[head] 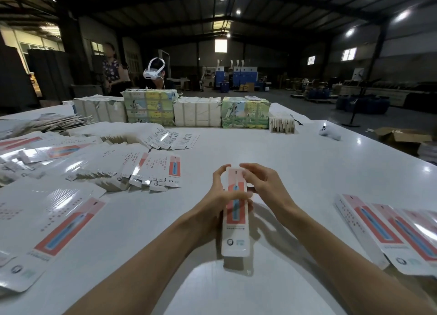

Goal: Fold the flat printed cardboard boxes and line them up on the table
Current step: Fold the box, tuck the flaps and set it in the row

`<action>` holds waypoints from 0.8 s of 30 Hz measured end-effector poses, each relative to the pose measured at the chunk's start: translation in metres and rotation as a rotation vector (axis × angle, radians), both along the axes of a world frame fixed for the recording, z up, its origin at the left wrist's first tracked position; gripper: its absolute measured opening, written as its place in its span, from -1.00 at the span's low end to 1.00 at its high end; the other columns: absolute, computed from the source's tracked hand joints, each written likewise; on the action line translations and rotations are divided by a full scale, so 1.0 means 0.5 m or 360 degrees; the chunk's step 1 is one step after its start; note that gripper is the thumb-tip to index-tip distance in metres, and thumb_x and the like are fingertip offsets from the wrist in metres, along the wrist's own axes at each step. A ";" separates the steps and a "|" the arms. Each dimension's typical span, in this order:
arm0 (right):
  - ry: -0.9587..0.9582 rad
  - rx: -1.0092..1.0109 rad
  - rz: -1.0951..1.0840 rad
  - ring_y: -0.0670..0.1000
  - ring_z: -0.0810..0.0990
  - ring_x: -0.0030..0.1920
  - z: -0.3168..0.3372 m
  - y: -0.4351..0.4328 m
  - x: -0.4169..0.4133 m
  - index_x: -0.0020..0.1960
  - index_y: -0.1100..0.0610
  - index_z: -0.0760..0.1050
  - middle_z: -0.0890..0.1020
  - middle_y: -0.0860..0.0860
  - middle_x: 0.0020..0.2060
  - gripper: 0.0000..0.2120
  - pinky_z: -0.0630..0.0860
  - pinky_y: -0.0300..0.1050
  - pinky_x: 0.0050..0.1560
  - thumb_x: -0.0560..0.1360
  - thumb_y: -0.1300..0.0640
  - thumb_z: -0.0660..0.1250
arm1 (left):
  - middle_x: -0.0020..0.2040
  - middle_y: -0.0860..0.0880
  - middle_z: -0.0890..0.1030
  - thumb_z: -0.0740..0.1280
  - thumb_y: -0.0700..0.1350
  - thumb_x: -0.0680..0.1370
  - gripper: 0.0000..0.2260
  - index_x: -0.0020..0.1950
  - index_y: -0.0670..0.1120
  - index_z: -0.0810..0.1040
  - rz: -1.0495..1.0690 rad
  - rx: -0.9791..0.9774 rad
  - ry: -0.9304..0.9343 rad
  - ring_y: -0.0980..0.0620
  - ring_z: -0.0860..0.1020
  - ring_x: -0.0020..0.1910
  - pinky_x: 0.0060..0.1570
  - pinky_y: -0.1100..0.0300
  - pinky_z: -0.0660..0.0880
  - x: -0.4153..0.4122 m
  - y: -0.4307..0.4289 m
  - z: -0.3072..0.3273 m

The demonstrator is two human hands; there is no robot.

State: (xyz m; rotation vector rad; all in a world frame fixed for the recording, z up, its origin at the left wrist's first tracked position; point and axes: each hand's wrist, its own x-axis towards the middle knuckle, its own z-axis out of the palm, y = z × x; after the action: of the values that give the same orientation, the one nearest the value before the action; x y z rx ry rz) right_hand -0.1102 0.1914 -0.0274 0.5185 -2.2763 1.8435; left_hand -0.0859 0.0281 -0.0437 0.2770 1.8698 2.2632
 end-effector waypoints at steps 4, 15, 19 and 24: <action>0.0377 0.0530 -0.0099 -0.06 0.59 0.20 -0.001 -0.006 0.013 0.34 0.03 0.49 0.54 -0.04 0.25 -0.76 0.62 -0.18 0.09 0.68 0.04 0.32 | 0.15 -0.27 0.61 0.45 0.00 0.53 -0.38 0.52 0.02 0.28 0.0121 0.0378 -0.0041 -0.23 0.69 0.05 0.02 -0.19 0.67 0.013 0.010 0.015; 0.0368 0.1281 -0.0121 -0.09 0.52 -0.04 0.027 0.010 0.077 0.18 0.09 0.43 0.50 -0.03 0.21 -0.73 0.46 -0.30 -0.10 0.63 -0.06 0.37 | 0.35 -0.21 0.62 0.17 0.27 0.69 -0.46 0.56 -0.02 0.36 0.0102 0.0190 -0.0168 -0.18 0.65 0.27 0.32 -0.11 0.58 0.007 -0.005 0.019; 0.0220 0.1463 -0.0422 -0.13 0.46 -0.10 0.020 0.097 0.101 0.10 0.00 0.36 0.46 -0.04 0.10 -0.77 0.38 -0.31 -0.15 0.60 -0.03 0.38 | 0.23 -0.22 0.64 0.26 -0.04 0.74 -0.76 0.35 -0.07 0.57 0.0371 -0.0050 0.0018 -0.13 0.74 0.02 0.09 0.00 0.69 0.003 -0.003 0.010; -0.0118 0.1878 -0.0817 0.12 0.38 0.47 -0.025 0.199 0.140 0.51 0.17 0.27 0.34 0.09 0.49 -0.54 0.35 0.04 0.52 0.68 0.03 0.27 | -0.02 -0.12 0.69 0.26 -0.22 0.67 -0.74 0.09 -0.04 0.76 0.0238 -0.0190 0.0058 -0.04 0.70 -0.10 0.23 -0.07 0.61 0.019 -0.003 0.003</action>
State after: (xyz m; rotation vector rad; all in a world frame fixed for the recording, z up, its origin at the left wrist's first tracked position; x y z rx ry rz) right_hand -0.0403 0.2909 -0.0399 -0.0569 -2.9503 0.1791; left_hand -0.0762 0.0265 -0.0424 0.1665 2.1003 2.2406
